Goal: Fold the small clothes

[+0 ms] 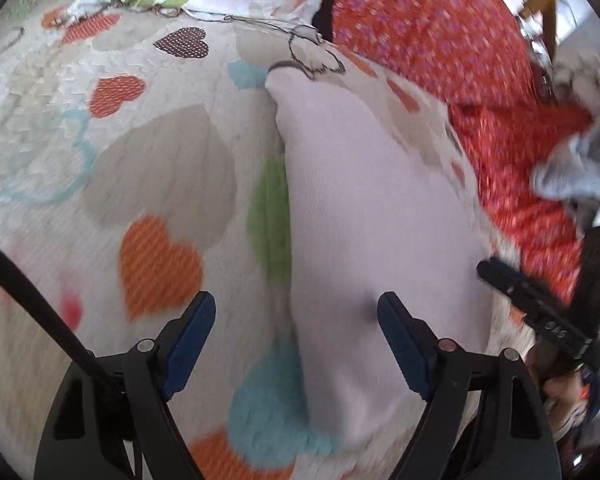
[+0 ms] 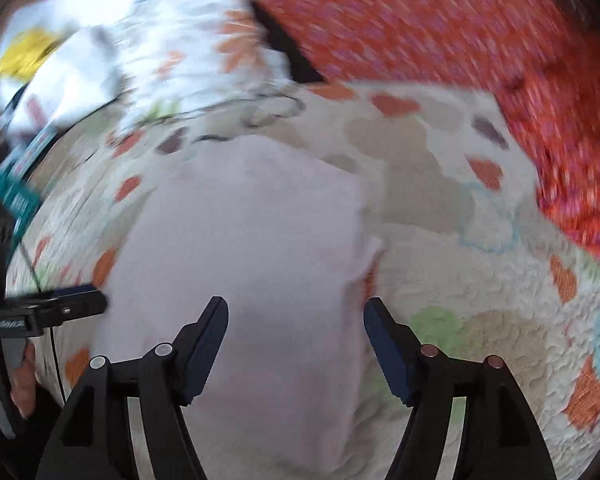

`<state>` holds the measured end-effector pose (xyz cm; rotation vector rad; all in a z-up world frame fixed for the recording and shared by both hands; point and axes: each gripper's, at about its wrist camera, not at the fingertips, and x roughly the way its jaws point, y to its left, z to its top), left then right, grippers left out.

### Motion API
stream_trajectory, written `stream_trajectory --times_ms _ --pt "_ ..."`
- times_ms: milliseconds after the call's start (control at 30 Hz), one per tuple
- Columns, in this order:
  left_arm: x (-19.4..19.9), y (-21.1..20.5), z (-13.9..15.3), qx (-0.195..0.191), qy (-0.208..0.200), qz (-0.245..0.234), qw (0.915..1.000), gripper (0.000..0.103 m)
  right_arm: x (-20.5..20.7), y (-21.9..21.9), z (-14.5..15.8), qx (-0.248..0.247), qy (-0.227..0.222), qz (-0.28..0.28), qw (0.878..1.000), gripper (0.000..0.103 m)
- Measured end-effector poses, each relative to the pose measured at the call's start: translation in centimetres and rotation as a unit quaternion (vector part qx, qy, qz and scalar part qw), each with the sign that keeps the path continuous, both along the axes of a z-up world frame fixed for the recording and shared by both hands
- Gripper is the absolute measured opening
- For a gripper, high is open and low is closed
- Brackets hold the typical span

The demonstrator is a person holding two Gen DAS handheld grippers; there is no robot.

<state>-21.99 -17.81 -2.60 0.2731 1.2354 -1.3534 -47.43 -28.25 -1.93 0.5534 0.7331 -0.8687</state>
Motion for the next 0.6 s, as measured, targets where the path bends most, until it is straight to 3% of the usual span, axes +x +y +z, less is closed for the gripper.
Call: stream_trajectory --times_ms 67,133,200,233,300,333,367,500,533,600 --pt "0.0 -2.1 -0.6 0.004 0.027 -0.015 0.9995 0.083 -0.5 -2.6 -1.1 0.042 -0.002 -0.024 0.999 0.075" --pt "-0.9 -4.0 -1.5 0.016 0.064 -0.046 0.9967 0.084 -0.5 -5.1 -2.6 0.101 -0.037 -0.019 0.994 0.075" --pt "-2.1 -4.8 -1.2 0.008 0.059 -0.055 0.9967 0.085 0.0 -6.5 -3.8 0.141 -0.075 -0.002 0.987 0.066" --pt "-2.9 -5.4 -1.0 0.01 0.053 -0.066 0.9964 0.083 0.4 -7.3 -4.6 0.17 -0.108 0.012 0.979 0.056" --pt "-3.6 -5.5 -0.2 0.01 0.022 -0.064 0.9976 0.046 0.7 -7.7 -5.3 0.191 -0.145 0.011 0.971 0.046" --pt "-3.5 -5.4 0.6 0.003 0.018 -0.062 0.9979 0.037 0.9 -7.6 -5.3 0.199 -0.162 0.013 0.966 0.035" --pt "-3.0 -5.4 1.7 -0.009 0.022 -0.06 0.9979 0.029 1.0 -7.6 -4.9 0.203 -0.177 0.014 0.963 0.033" --pt "-1.2 -4.8 5.3 -0.066 0.016 -0.04 0.9969 0.029 2.1 -6.5 -0.3 0.154 -0.238 0.049 0.958 0.032" --pt "-1.0 -4.9 5.7 -0.064 0.004 -0.038 0.9972 0.03 2.2 -6.3 0.6 0.146 -0.253 0.059 0.954 0.032" --pt "-0.7 -5.2 5.0 -0.036 -0.011 -0.028 0.9989 0.043 2.8 -6.2 1.1 0.134 -0.252 0.052 0.957 0.035"
